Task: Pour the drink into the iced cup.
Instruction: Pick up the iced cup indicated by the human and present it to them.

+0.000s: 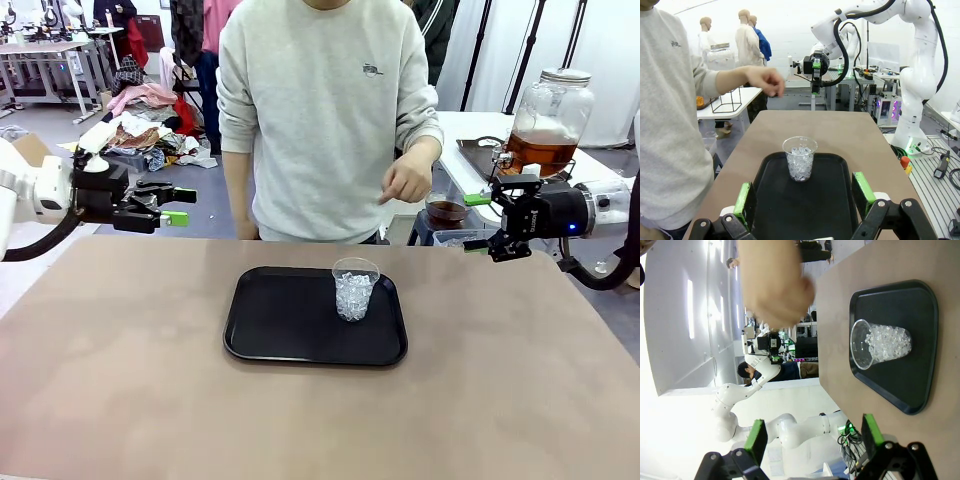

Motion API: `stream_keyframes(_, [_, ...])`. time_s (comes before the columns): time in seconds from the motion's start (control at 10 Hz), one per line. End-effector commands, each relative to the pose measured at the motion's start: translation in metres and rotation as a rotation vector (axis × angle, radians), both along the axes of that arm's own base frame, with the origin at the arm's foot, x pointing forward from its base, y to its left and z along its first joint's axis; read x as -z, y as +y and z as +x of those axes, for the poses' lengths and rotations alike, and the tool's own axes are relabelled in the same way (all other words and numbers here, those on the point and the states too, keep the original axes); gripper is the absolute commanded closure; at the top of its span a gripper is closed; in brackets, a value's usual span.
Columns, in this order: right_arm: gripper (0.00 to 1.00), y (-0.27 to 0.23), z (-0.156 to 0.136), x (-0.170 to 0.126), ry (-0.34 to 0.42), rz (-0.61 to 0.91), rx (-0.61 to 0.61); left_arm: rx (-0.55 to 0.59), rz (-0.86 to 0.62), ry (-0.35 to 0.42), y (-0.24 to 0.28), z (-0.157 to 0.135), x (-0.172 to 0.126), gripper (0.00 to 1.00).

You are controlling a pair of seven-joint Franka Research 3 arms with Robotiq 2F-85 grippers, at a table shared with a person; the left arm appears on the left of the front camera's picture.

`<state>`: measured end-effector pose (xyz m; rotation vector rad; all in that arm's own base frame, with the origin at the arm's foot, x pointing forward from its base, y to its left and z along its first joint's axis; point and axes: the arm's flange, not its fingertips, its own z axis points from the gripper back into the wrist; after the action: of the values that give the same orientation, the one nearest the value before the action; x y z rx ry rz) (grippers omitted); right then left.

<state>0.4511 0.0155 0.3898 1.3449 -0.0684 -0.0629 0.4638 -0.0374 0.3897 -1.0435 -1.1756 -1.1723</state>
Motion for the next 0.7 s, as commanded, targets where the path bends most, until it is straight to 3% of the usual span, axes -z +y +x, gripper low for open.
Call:
stream_keyframes(0.0, [0.00,0.0000,-0.0008,-0.0008,-0.001,0.004,0.002,0.000,0.002,-0.005,-0.0004,-0.0005,-0.0022,0.00])
stream_keyframes(0.6, [0.00,0.0000,-0.0008,-0.0008,-0.001,0.004,0.002,0.000,0.002,-0.005,-0.0004,-0.0005,-0.0022,0.00])
